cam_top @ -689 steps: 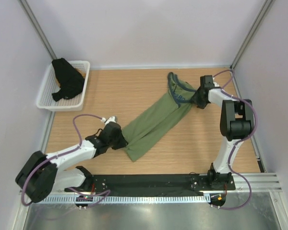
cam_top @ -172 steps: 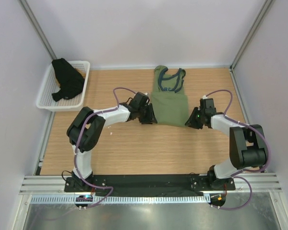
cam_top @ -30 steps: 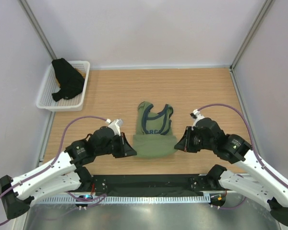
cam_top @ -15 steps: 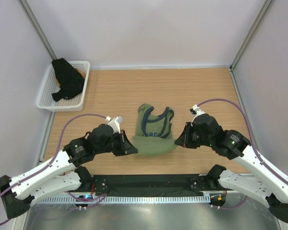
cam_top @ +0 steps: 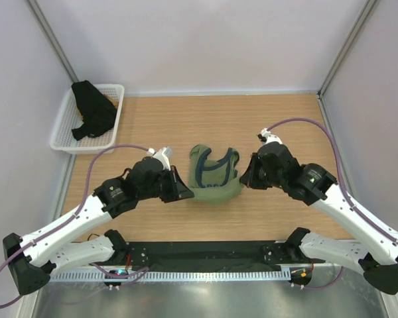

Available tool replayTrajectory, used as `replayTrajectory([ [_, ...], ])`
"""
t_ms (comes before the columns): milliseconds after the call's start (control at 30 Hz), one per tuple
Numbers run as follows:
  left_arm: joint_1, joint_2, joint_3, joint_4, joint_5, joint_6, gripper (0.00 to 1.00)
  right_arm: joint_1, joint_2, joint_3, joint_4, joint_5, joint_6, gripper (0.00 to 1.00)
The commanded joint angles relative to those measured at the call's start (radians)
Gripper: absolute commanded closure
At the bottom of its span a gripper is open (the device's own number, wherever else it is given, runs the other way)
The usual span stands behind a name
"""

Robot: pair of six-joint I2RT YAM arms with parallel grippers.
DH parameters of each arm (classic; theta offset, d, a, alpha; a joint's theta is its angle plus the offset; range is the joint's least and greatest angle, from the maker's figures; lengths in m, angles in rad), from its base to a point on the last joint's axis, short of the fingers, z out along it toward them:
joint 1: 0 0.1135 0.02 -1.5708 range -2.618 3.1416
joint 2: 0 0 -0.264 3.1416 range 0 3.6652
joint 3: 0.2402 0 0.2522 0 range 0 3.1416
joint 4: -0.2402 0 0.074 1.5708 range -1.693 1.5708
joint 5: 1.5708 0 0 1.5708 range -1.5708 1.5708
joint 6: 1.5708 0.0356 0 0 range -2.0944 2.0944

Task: Fold and stack the tank tops
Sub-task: Fold the tank top

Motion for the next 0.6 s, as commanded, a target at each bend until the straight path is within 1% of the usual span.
replayTrajectory([
  [0,0.051,0.01,0.044,0.017,0.02,0.024,0.98,-0.005,0.044,0.066,0.037,0.059,-0.036,0.99],
  [167,0.148,0.052,0.036,0.054,0.103,0.03,0.97,-0.02,0.092,0.103,0.048,0.084,-0.05,0.99],
  [333,0.245,0.127,0.041,0.086,0.192,0.053,0.97,-0.069,0.149,0.12,0.063,0.084,-0.07,0.99],
  [467,0.291,0.202,0.088,0.101,0.227,0.082,0.97,-0.168,0.203,0.117,0.089,0.026,-0.102,0.99],
  [567,0.323,0.286,0.127,0.101,0.244,0.11,0.97,-0.23,0.239,0.104,0.137,-0.046,-0.125,0.99],
])
